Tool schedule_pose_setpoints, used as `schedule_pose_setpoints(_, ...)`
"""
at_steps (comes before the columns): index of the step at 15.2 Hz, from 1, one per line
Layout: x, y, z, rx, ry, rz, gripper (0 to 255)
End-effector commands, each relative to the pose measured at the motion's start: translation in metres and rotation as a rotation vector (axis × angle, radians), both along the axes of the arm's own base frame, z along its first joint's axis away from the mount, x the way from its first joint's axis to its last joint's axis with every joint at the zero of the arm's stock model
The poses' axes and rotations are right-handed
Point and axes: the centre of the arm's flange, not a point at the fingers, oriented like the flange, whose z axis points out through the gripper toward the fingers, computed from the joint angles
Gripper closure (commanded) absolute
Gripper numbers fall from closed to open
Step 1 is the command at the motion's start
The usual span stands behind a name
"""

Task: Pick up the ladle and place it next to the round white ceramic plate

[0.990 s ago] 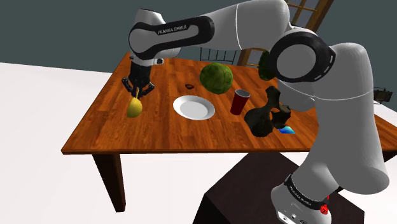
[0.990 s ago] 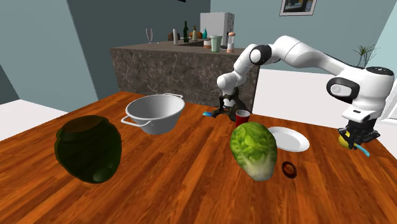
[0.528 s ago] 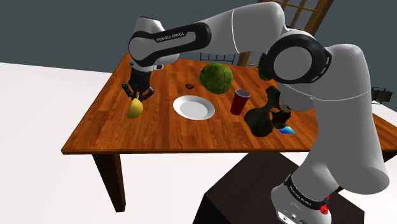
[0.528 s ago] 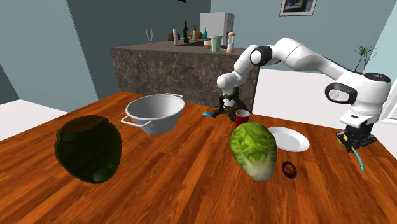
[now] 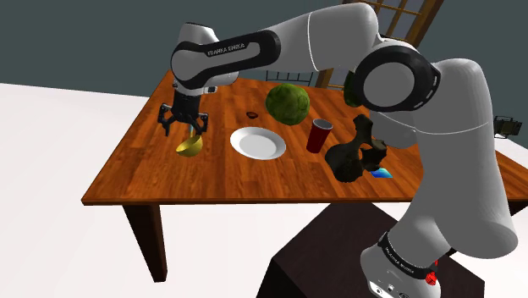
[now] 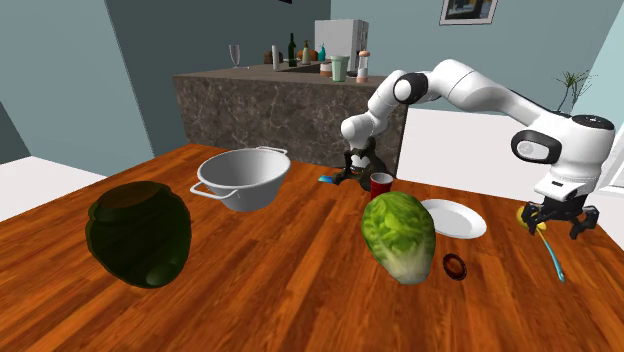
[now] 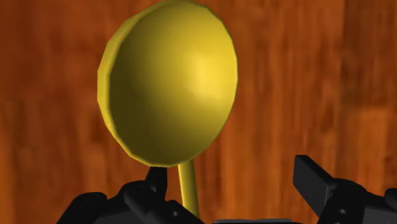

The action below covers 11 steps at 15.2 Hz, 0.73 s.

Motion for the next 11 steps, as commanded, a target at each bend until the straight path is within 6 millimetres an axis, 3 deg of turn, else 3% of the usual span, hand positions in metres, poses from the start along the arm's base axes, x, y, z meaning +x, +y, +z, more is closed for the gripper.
schedule_pose_setpoints(1,0.0,0.0,0.0,0.0,0.0,0.0,0)
schedule_pose_setpoints(5,-0.001,-0.009,0.049,0.0,0.0,0.0,0)
schedule_pose_setpoints(11,-0.001,-0.009,0.049,0.0,0.0,0.0,0)
